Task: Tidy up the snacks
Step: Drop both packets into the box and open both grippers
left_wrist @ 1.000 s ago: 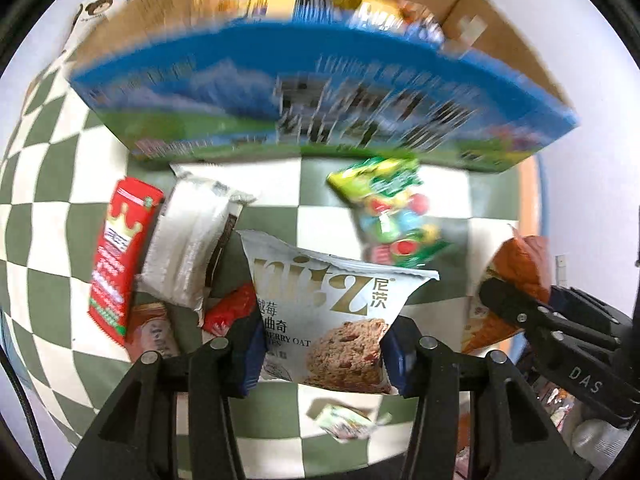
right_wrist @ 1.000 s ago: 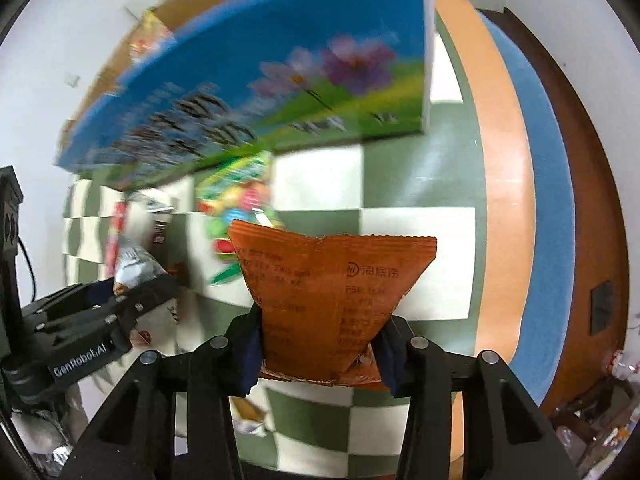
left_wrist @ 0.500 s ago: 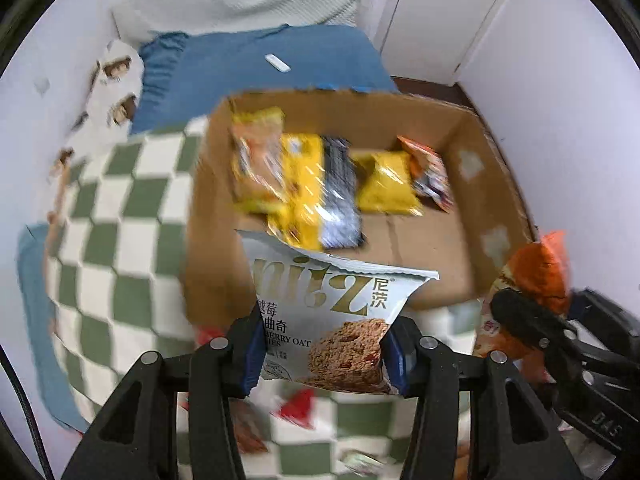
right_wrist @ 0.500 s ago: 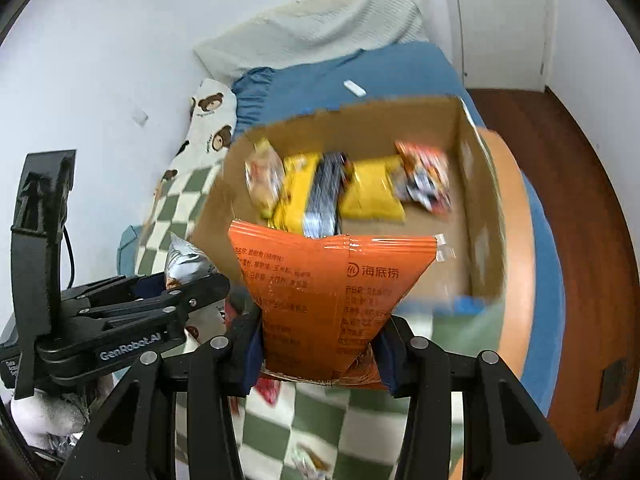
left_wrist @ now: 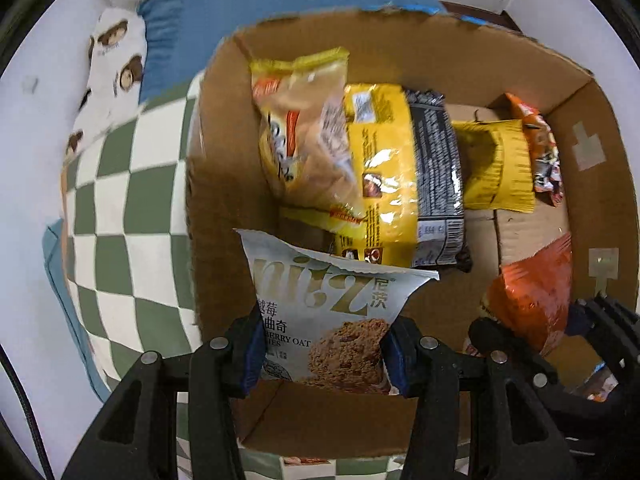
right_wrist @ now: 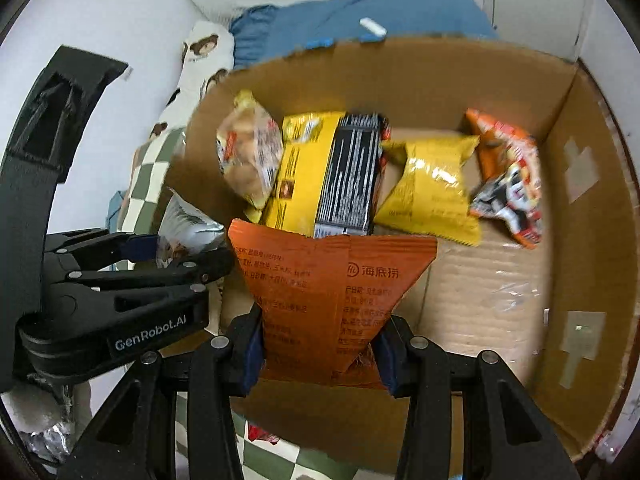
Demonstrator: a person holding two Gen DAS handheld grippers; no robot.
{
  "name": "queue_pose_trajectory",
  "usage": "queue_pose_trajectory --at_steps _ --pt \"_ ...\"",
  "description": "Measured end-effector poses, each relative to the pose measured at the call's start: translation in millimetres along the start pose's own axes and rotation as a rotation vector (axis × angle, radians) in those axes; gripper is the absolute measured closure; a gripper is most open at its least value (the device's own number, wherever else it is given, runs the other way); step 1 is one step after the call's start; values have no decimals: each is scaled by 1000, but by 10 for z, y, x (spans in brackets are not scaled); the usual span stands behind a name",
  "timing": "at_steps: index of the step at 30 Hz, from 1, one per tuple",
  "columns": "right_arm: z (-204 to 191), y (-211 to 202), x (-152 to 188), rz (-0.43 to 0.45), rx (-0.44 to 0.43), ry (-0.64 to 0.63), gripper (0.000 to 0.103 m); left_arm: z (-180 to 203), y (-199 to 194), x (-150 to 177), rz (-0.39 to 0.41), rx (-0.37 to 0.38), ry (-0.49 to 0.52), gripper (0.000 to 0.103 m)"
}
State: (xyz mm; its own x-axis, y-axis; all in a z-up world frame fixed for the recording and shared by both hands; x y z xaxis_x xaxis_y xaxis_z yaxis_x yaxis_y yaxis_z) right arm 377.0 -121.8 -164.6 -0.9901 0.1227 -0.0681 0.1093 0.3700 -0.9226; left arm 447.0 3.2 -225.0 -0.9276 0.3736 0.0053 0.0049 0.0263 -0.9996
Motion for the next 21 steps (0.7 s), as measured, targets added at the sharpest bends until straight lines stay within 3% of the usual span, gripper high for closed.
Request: queue_pose_trajectory --at_steps 5,6,8,9,11,21 --pt "26 223 7 -92 -39 11 50 -93 145 42 -26 67 -59 56" --pt "28 250 12 -108 -46 10 46 -105 151 47 -25 71 -66 54" --pt "39 300 21 -143 -46 9 20 -118 147 54 -16 70 -68 53" --pt "44 305 21 -147 -42 9 17 -124 149 55 -13 66 -68 48" --pt "49 295 16 -143 -26 4 17 -128 121 56 0 67 -70 42" --pt "140 14 12 -79 47 26 16 -87 -203 137 81 40 -96 42"
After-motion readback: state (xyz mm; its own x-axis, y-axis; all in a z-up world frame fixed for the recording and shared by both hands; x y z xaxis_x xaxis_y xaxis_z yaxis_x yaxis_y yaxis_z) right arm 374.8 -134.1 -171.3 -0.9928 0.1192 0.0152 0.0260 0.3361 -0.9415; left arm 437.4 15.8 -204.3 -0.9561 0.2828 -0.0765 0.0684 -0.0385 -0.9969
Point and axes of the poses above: each gripper's, at about its wrist camera, not at the fingertips, and y roughly the way its jaws point, z to its right, x to its underside, the point moved 1 cm from there along y, roughly the way its jaws point, and after that the axes turned 15 degrees about y, right-handed, at the moved point
